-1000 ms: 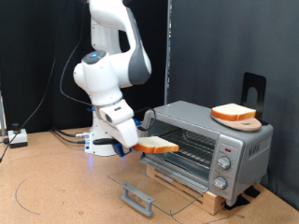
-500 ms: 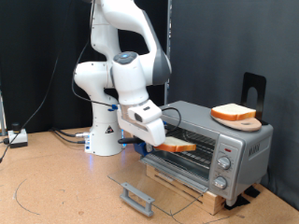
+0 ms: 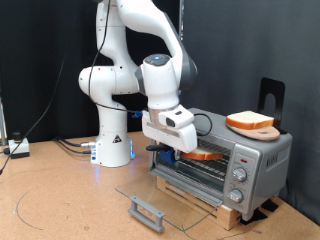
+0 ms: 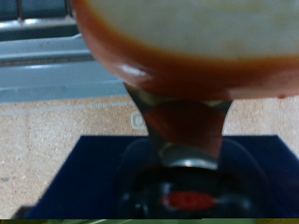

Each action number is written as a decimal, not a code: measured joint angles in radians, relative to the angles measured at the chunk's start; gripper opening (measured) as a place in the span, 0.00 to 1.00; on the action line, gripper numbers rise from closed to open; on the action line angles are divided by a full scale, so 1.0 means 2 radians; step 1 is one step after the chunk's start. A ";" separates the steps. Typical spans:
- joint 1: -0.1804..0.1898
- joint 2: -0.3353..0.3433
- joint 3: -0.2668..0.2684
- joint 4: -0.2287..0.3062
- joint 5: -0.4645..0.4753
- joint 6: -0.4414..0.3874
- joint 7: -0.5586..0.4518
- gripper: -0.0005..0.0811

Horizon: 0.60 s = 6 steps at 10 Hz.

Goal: Make a piece of toast with the oven

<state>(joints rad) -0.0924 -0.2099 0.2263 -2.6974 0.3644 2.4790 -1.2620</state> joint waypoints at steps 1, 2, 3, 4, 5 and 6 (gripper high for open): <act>0.000 -0.001 0.004 -0.003 -0.004 0.003 0.000 0.49; -0.001 -0.003 0.006 -0.007 -0.018 0.005 0.002 0.49; -0.005 -0.004 0.008 -0.011 -0.046 0.009 0.012 0.49; -0.013 -0.005 0.011 -0.016 -0.078 0.018 0.022 0.49; -0.020 -0.009 0.011 -0.019 -0.100 0.026 0.026 0.49; -0.027 -0.016 0.010 -0.021 -0.115 0.026 0.024 0.49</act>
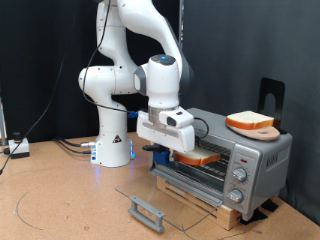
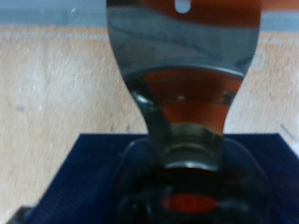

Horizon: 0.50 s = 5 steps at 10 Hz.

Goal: Make a piece of toast with the oven

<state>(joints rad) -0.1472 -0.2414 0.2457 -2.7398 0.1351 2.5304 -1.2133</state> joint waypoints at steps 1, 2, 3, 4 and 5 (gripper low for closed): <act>-0.006 -0.009 -0.003 -0.003 -0.006 0.000 -0.009 0.49; -0.010 -0.019 -0.010 -0.006 -0.006 0.000 -0.024 0.49; -0.013 -0.029 -0.018 -0.009 -0.006 0.000 -0.037 0.49; -0.014 -0.038 -0.026 -0.011 -0.005 -0.002 -0.046 0.49; -0.015 -0.044 -0.033 -0.012 -0.005 -0.005 -0.050 0.49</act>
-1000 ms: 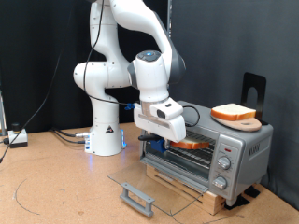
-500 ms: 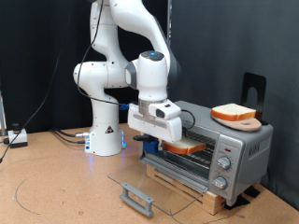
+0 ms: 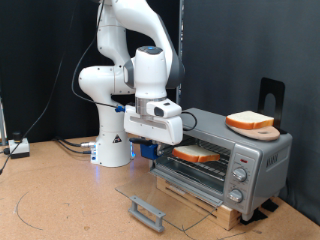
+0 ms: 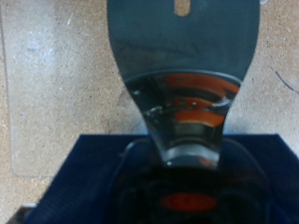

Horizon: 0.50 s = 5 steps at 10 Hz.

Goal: Make a piece of toast with the oven

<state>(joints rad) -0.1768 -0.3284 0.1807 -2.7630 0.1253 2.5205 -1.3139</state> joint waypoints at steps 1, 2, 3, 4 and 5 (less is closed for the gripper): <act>0.000 -0.003 -0.004 0.000 0.000 -0.002 -0.001 0.49; 0.000 -0.005 -0.007 0.000 0.000 -0.004 -0.001 0.49; 0.000 -0.005 -0.007 0.000 0.001 -0.006 -0.001 0.49; 0.001 -0.005 -0.005 0.000 0.002 -0.011 0.001 0.49; 0.004 -0.005 -0.002 0.000 0.008 -0.016 0.006 0.49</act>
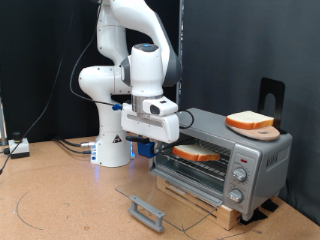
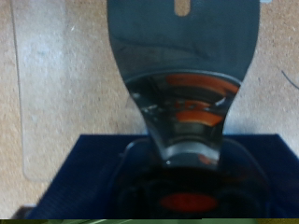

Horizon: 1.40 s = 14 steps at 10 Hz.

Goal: Make a piece of toast with the oven

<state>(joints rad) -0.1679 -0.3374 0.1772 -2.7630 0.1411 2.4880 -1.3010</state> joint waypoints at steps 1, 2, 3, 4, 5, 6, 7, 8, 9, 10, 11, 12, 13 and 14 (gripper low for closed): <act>0.004 0.000 0.005 0.000 0.007 -0.004 0.007 0.49; 0.008 0.000 0.011 0.000 0.013 -0.006 0.013 0.49; 0.010 0.000 0.016 0.000 0.015 -0.006 0.018 0.49; 0.010 0.001 0.019 0.000 0.015 -0.006 0.023 0.49; 0.009 0.002 0.021 0.000 0.012 -0.006 0.027 0.49; 0.003 0.003 0.021 -0.001 0.000 -0.010 0.029 0.49; -0.010 0.005 0.021 -0.002 -0.019 -0.019 0.030 0.49; -0.026 0.009 0.018 -0.003 -0.034 -0.033 0.029 0.49; -0.040 0.014 0.012 -0.004 -0.044 -0.045 0.027 0.49; -0.052 0.017 0.003 -0.004 -0.046 -0.048 0.020 0.49; -0.060 0.021 -0.009 -0.004 -0.045 -0.048 0.008 0.49; -0.063 0.022 -0.024 -0.004 -0.030 -0.041 -0.004 0.49; -0.063 0.022 -0.037 -0.006 -0.001 -0.010 -0.009 0.49; -0.062 0.023 -0.043 -0.011 0.021 0.021 -0.011 0.49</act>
<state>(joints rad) -0.2925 -0.2910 0.0913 -2.7855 0.1824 2.5296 -1.3220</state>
